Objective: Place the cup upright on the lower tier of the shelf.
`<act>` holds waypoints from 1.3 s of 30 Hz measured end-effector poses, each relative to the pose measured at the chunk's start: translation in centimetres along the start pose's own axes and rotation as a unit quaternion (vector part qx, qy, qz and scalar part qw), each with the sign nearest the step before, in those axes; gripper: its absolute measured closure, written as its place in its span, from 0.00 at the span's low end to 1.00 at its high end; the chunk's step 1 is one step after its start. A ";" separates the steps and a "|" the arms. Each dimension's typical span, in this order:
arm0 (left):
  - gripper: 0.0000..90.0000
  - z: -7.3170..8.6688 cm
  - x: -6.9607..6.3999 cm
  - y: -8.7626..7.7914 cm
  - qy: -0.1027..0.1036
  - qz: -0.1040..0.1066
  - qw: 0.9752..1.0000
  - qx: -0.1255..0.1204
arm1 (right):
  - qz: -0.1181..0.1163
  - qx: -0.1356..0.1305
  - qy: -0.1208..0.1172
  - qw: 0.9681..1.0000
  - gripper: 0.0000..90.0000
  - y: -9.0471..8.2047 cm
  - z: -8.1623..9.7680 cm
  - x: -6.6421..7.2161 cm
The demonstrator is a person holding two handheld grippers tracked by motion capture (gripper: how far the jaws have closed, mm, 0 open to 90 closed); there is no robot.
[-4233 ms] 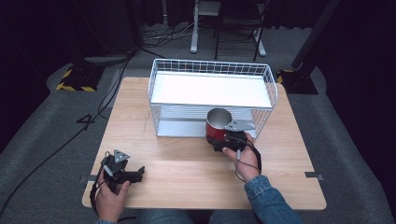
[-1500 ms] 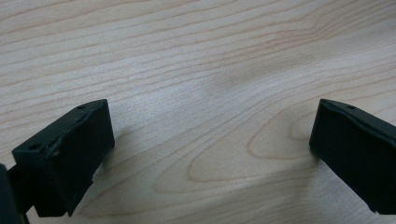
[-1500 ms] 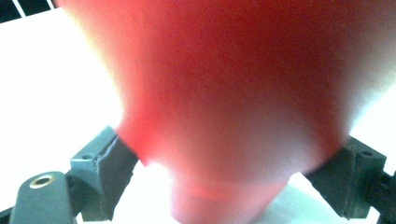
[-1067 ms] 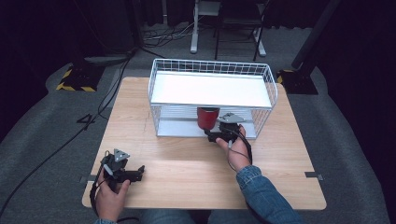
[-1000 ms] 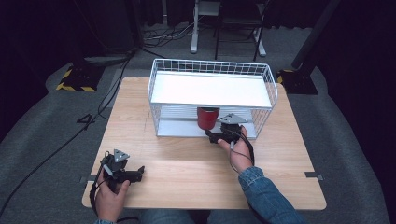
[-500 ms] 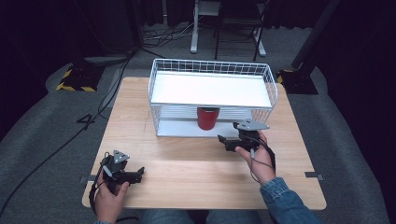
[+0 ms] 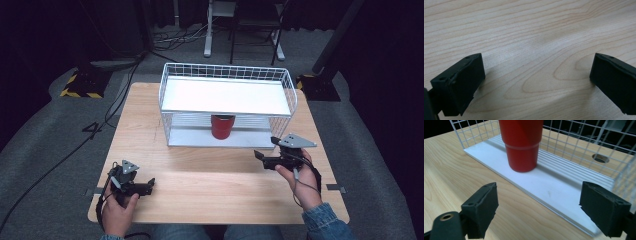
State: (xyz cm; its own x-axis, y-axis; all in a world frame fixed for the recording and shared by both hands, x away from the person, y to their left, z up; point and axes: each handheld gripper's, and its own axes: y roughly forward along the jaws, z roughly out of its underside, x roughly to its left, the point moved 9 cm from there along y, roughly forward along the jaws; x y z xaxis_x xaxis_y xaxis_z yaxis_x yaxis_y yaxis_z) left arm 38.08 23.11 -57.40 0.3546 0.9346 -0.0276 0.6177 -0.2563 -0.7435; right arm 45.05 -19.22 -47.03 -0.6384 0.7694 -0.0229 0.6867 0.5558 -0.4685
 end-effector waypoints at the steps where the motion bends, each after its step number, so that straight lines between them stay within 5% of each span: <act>1: 0.00 0.0 0.0 0.0 0.000 0.000 1.000 0.001 | 0.002 0.001 0.001 1.000 0.17 -0.4 0.2 -0.2; 10: 0.00 -0.2 0.1 0.2 -0.002 -0.001 1.000 0.001 | 0.027 0.018 0.010 0.999 0.17 -4.1 2.4 -2.4; 23: 0.00 -0.2 0.1 0.2 -0.002 -0.001 1.000 0.001 | 0.049 0.033 0.045 0.997 0.18 -7.2 5.5 -4.4; 39: 0.00 -0.2 0.1 0.2 -0.002 -0.001 1.000 0.001 | 0.076 0.085 0.074 0.991 0.18 -7.8 11.2 -7.5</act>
State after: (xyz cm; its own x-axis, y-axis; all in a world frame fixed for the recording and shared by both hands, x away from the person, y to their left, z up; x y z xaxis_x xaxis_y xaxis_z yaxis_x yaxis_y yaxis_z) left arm 38.35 23.06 -57.41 0.3505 0.9362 -0.0278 0.6179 -0.2534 -0.7443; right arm 40.56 -32.86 -53.13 -0.4653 0.8849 0.0185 0.6946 0.3781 -0.6120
